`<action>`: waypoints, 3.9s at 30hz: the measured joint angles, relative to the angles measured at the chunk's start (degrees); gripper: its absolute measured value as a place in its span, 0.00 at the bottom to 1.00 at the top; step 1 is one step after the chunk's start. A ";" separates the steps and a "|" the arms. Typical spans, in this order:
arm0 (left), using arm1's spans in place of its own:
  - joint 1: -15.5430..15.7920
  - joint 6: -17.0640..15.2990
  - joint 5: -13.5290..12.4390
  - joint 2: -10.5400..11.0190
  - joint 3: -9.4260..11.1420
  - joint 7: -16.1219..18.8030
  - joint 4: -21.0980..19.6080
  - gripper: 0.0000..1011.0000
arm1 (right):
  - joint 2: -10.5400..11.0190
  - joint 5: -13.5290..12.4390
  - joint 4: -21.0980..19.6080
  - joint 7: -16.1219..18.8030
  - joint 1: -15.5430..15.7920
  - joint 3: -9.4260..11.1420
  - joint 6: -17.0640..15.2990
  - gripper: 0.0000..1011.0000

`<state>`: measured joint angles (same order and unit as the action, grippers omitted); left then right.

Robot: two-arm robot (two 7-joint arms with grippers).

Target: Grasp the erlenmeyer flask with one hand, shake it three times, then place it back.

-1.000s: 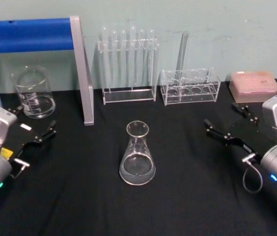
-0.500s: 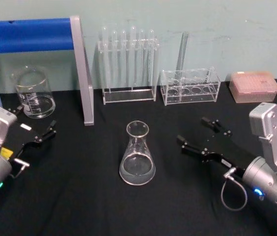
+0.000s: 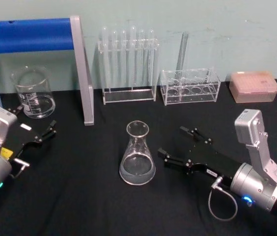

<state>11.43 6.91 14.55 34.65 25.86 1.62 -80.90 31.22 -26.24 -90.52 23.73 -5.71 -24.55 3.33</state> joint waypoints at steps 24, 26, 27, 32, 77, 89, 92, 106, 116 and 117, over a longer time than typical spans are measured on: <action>0.00 0.00 0.00 0.00 0.00 0.00 0.00 0.99 | -5.13 4.47 5.37 5.82 -5.47 -2.32 -0.41 0.99; 0.00 0.00 0.00 0.00 0.00 0.00 0.00 0.99 | -5.58 4.81 5.95 6.13 -5.94 -2.56 -0.25 0.99; 0.00 0.00 0.00 0.00 0.00 0.00 0.00 0.99 | -5.73 4.92 6.16 6.22 -6.12 -2.64 -0.21 0.99; 0.00 0.00 0.00 0.00 0.00 0.00 0.00 0.99 | -6.81 5.59 7.55 6.78 -7.41 -3.07 0.31 0.99; 0.00 0.00 0.00 0.00 0.00 0.00 0.00 0.99 | -10.82 6.77 12.41 7.59 -11.65 -4.34 0.95 0.99; 0.00 0.00 0.00 0.00 0.00 0.00 0.00 0.99 | -10.84 6.81 12.46 7.40 -11.73 -4.40 0.51 0.99; 0.00 0.00 0.00 0.00 0.00 0.00 0.00 0.99 | -10.83 6.81 12.46 7.38 -11.73 -4.40 0.51 0.99; 0.00 0.00 0.00 0.00 0.00 0.00 0.00 0.99 | -10.80 6.80 12.46 7.37 -11.71 -4.36 0.50 0.78; 0.00 0.00 0.00 0.00 0.00 0.00 0.00 0.99 | -10.80 6.77 12.42 7.38 -11.70 -4.34 0.50 0.48; 0.00 0.00 0.00 0.00 0.00 0.00 0.00 0.99 | -10.80 6.77 12.42 7.37 -11.70 -4.34 0.50 0.45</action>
<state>11.43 6.91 14.55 34.65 25.86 1.62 -80.90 20.42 -19.48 -78.11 31.10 -17.41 -28.89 3.83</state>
